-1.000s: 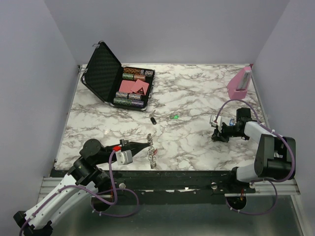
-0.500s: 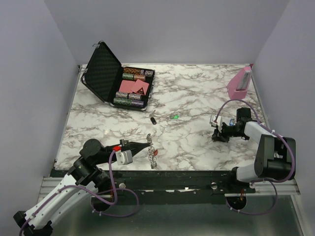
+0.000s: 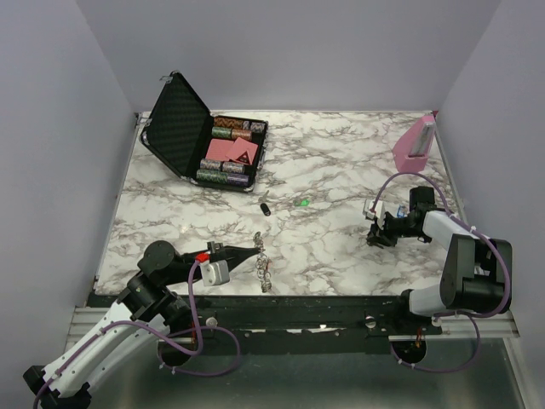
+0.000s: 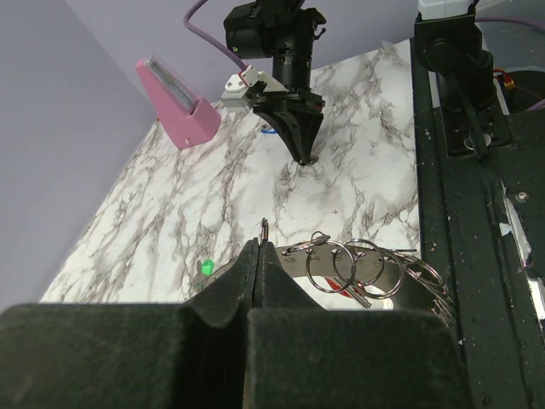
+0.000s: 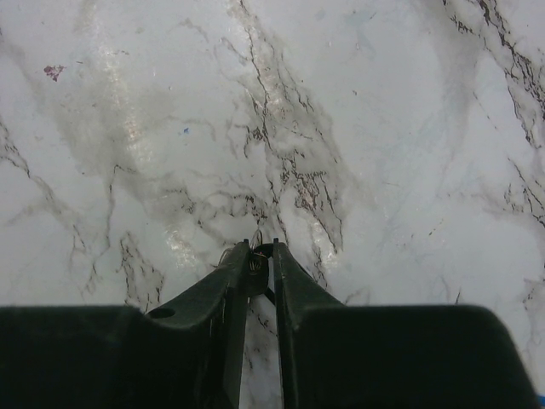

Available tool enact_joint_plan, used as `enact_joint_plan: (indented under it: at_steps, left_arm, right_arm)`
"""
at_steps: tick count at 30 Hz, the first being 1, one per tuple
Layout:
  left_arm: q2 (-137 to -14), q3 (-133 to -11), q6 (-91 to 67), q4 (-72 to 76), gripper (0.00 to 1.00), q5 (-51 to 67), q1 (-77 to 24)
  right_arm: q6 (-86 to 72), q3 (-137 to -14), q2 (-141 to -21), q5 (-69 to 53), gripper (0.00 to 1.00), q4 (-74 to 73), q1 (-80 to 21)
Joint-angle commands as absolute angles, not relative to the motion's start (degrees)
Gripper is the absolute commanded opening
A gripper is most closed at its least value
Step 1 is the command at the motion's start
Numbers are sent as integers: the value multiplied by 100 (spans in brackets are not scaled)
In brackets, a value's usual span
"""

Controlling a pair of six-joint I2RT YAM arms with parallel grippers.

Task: Put the keys on the keyring

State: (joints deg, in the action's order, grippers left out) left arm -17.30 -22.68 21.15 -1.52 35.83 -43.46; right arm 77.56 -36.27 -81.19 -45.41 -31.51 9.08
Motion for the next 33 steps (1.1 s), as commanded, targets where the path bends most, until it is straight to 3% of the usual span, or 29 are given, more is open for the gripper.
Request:
enact_joint_plan:
  at_steps: [1, 33]
  left_arm:
    - [-1679, -2329, 2092, 9, 0, 3762, -4333]
    - [-1705, -2329, 2092, 17, 0, 3779, -4333]
  right_arm:
    - [7787, -3691, -8007, -4421, 26, -3234, 949]
    - [8042, -3709, -8174, -4658, 22, -3410, 1046]
